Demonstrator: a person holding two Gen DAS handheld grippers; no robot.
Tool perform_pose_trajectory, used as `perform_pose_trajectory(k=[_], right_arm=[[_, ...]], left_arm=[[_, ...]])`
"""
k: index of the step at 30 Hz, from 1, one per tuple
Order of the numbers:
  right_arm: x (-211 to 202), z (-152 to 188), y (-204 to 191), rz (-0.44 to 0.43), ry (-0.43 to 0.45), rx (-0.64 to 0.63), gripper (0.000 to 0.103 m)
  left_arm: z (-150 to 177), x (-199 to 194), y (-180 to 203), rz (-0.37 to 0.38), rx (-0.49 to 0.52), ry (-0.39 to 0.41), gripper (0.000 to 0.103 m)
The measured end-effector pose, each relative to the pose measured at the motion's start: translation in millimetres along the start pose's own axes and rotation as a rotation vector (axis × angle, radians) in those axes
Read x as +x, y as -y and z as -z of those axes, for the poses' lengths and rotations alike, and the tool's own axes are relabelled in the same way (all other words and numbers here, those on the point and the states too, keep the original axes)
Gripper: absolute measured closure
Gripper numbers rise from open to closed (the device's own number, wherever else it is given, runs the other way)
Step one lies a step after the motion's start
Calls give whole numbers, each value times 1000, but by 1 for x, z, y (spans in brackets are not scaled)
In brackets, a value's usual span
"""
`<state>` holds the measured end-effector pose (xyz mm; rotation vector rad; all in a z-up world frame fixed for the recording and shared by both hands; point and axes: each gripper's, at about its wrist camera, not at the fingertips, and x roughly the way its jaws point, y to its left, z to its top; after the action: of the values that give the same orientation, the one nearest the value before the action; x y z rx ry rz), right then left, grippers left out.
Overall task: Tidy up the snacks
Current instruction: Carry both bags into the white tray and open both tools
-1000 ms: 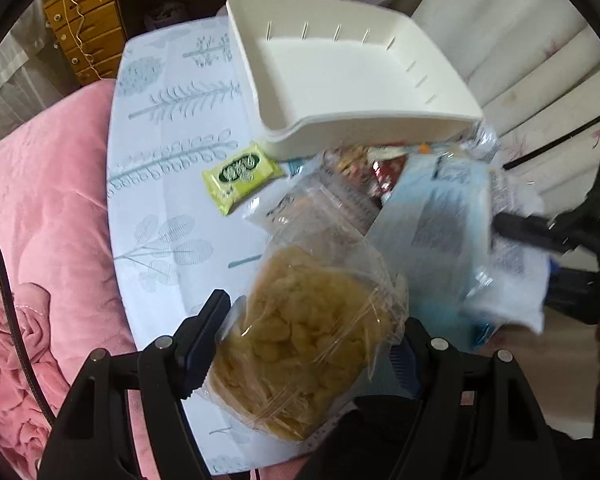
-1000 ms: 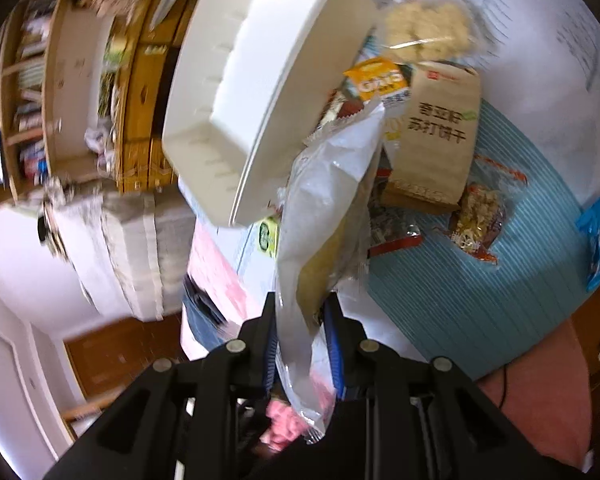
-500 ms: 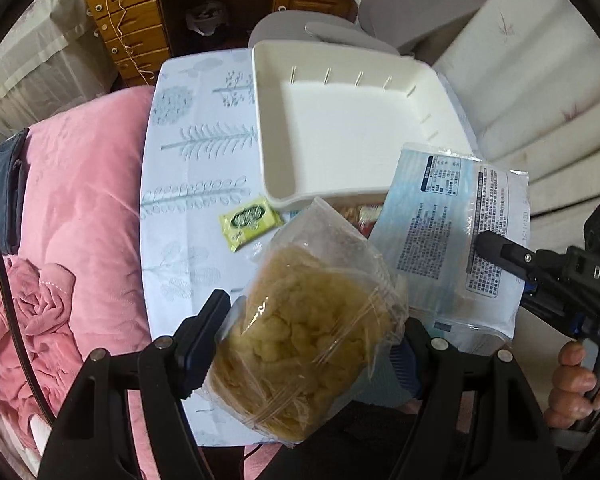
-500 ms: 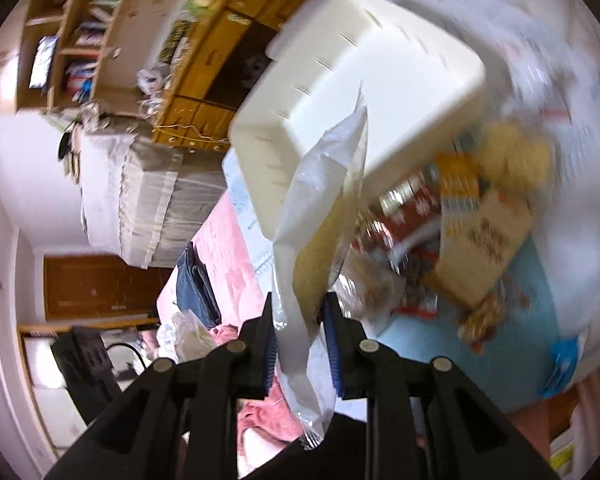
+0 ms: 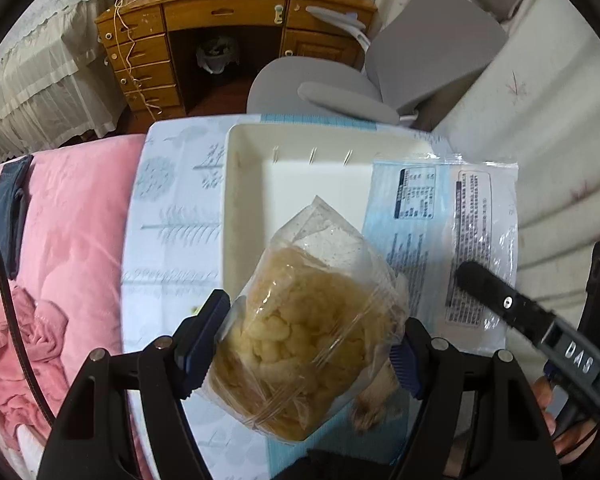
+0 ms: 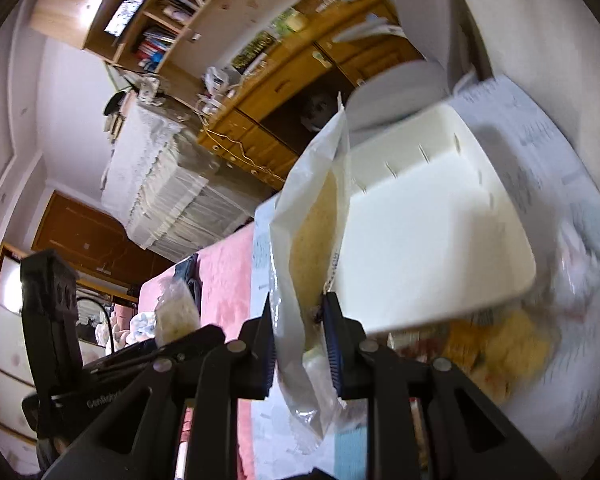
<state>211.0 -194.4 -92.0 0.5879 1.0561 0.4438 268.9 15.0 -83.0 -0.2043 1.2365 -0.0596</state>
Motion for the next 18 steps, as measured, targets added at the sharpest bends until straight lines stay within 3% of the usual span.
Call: perform_pose_trajectory(k=[6, 10, 14, 16, 18], right_arm=[[16, -25, 18, 2, 5, -52, 82], [27, -36, 33, 48, -11, -51, 82], [34, -41, 46, 78, -40, -32, 81], [37, -41, 51, 88, -53, -18, 79], [40, -41, 57, 93, -69, 5, 76]], left_arm=[[-22, 34, 13, 27, -23, 25, 30], [-33, 54, 20, 51, -41, 29, 30], [-39, 70, 25, 27, -42, 10, 30], [-41, 78, 27, 18, -45, -5, 29], [-42, 83, 29, 15, -46, -21, 18]])
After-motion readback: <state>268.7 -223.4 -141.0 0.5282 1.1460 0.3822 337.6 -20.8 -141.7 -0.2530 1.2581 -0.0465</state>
